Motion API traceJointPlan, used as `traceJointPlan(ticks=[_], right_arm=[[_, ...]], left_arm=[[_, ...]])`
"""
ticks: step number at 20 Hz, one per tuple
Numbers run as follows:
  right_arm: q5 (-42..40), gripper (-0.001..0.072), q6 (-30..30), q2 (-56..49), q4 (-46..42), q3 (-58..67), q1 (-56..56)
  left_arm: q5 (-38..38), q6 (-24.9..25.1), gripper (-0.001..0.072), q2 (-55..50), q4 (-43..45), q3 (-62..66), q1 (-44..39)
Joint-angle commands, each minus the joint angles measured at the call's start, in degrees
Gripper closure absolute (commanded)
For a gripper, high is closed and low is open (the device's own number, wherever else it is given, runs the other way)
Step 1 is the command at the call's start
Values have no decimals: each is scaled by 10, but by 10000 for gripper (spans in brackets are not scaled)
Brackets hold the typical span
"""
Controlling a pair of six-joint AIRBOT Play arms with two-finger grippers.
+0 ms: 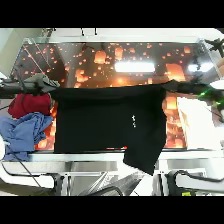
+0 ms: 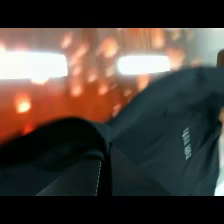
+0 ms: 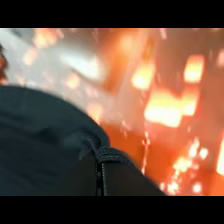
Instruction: Fold the shirts.
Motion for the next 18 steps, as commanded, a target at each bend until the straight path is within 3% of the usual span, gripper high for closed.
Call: traceJointPlan(ticks=[1,4,8,18], right_arm=[[-23,692,11,-126,5,35,15],[14,693,39,-135,-23,57,3],[73,693,122,-128,-184,56,6],[7,693,158,-132,-286,44,22]], left_arm=[[26,30,692,-103,14,-3,-3],[-35,15,692,-153,78,57,-2],[-64,-19,692,-160,183,106,-23],[-52,-34,692,-160,282,109,-66]])
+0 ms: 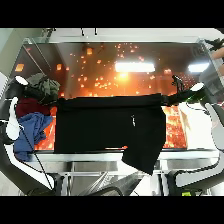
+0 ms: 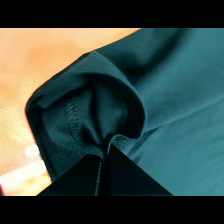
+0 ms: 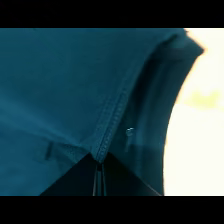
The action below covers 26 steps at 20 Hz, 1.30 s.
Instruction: Fold the shirts.
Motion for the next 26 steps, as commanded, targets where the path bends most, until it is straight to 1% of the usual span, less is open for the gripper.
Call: traceJointPlan(ticks=[1,9,10,11,12,13,16,17,19,21,23,24,26], right_arm=[[-22,693,17,0,-34,0,3],[-36,689,18,0,-29,0,35],[-35,680,28,0,-30,0,37],[-31,544,45,0,-31,1,36],[-21,380,62,2,-35,5,33],[-5,360,78,7,-42,13,27],[50,360,145,51,-57,28,-15],[69,360,156,70,-57,26,-33],[101,368,160,118,-57,-7,-70],[102,368,162,186,-57,-89,-106],[102,368,189,253,-57,-183,-141],[101,367,207,284,-57,-226,-153],[98,367,229,342,-57,-304,-167]], left_arm=[[5,-5,692,-1,33,1,-6],[25,0,688,0,29,2,-47],[25,0,651,0,29,2,-50],[17,-2,309,0,30,2,-50],[10,-19,78,2,37,2,-50],[5,-47,81,9,57,2,-45],[-24,-104,82,54,126,0,-15],[-31,-113,121,76,126,-15,0],[-26,-118,118,135,109,-97,35],[-23,-111,118,197,109,-220,66],[-15,-105,118,247,108,-346,91],[5,-105,118,269,107,-398,99],[27,-105,118,294,109,-470,102]])
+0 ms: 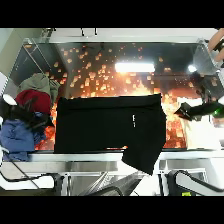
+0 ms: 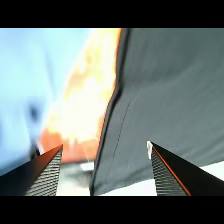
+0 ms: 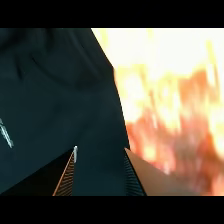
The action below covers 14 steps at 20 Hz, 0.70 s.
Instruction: Fold the shirts.
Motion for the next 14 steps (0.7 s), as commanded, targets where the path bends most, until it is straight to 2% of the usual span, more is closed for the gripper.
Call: traceJointPlan(ticks=[1,5,8,11,12,13,14], right_arm=[[-6,367,38,103,-1,-134,-31],[-23,367,24,145,0,-217,-30],[-23,367,2,145,12,-264,-29],[-25,367,-38,144,31,-299,-29],[-33,367,-49,142,31,-304,-29],[-38,367,-49,139,33,-305,-29],[-40,367,-48,136,37,-305,-30]], left_arm=[[34,0,118,55,2,-143,18],[89,2,118,56,-13,-191,16],[117,39,118,56,-61,-196,16],[116,91,121,56,-159,-196,14],[116,104,266,56,-183,-196,13],[116,123,536,56,-202,-196,13],[116,132,619,56,-216,-196,13]])
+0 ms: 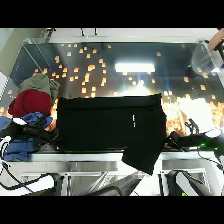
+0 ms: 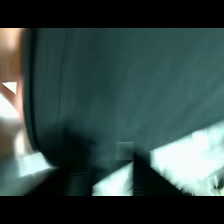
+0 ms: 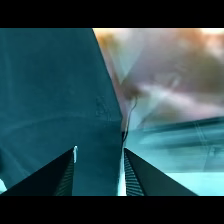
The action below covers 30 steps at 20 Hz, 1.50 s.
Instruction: Fold the shirts.
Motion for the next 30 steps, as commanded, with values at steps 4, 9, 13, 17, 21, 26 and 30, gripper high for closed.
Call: traceJointPlan(ticks=[4,9,13,17,21,26,30], right_arm=[[1,367,-12,-32,14,-17,0],[11,368,-26,-90,26,-20,7],[21,367,-86,-145,93,-32,43],[26,369,-90,-155,95,-41,87],[41,689,-127,-129,144,-36,87],[89,689,-89,-46,153,42,86],[106,690,-46,-13,108,121,86]], left_arm=[[11,47,690,2,-82,-1,0],[5,47,691,2,-89,-1,0],[-2,47,690,2,-90,-1,0],[-11,47,691,2,-90,-1,0],[-37,47,691,2,-90,-1,0],[-129,26,691,3,-85,45,1],[-148,-13,691,39,-23,84,2]])
